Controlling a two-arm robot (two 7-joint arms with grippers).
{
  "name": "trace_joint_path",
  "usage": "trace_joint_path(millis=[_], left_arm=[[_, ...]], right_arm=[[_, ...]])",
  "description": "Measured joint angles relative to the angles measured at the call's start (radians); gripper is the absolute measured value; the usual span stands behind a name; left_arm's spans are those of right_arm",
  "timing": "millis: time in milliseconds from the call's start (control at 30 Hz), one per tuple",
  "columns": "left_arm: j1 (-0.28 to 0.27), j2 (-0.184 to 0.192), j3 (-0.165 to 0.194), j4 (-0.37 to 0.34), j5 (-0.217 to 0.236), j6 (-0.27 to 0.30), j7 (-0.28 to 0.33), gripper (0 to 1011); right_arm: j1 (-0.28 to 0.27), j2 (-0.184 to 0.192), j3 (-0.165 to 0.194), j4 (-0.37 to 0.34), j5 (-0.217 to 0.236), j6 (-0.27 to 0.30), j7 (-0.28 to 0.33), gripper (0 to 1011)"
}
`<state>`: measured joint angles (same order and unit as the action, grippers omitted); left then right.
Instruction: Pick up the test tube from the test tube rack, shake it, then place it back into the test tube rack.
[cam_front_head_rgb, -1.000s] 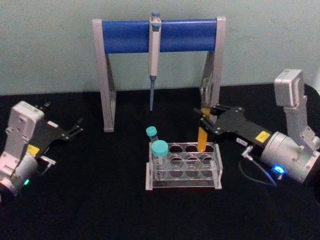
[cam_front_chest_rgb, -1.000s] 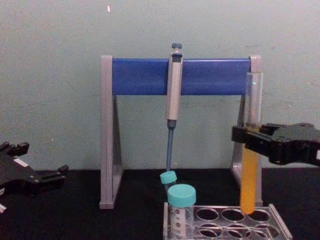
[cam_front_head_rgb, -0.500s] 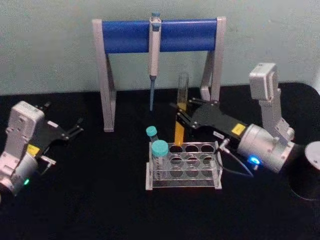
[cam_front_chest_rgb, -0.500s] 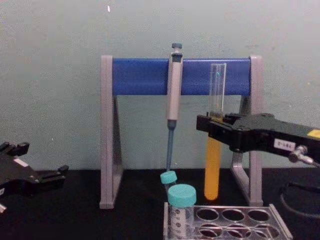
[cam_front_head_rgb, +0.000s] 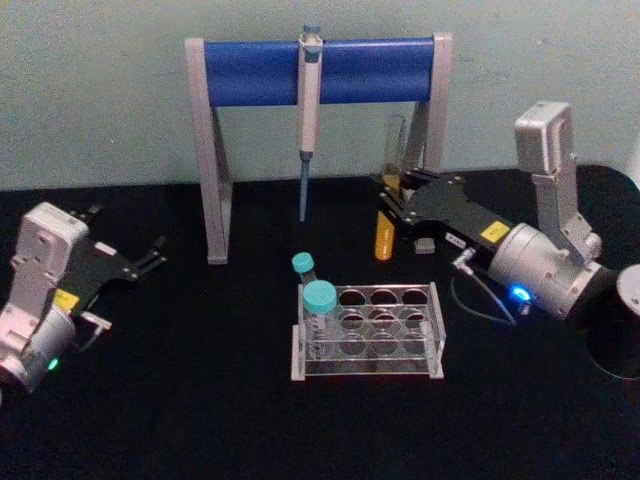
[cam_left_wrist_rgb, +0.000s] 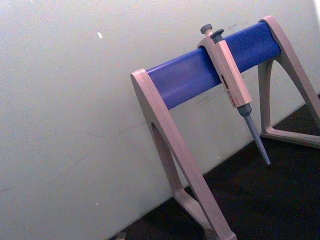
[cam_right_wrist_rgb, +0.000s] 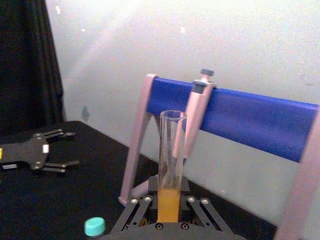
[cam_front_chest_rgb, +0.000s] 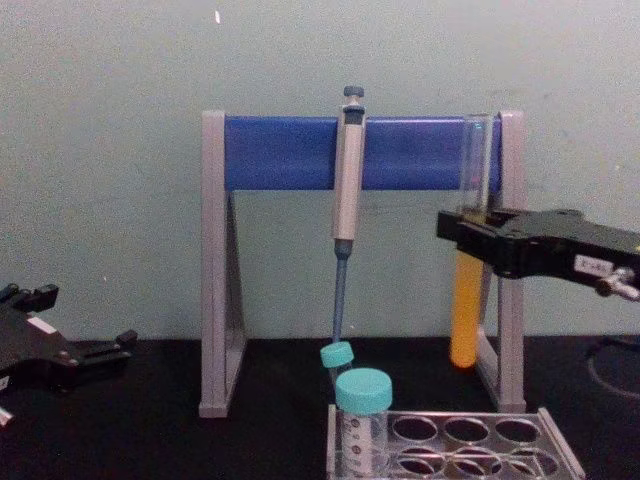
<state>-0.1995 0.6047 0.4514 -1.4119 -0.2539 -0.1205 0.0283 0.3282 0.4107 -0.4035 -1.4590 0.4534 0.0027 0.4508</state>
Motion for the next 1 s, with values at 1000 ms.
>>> trace_joint_path(millis=[1000], left_arm=[[0.0,0.0,0.0,0.0,0.0,0.0,0.0,1001]], right_arm=[[-0.155,0.099,0.057,-0.181,0.029,0.065,0.017,232]])
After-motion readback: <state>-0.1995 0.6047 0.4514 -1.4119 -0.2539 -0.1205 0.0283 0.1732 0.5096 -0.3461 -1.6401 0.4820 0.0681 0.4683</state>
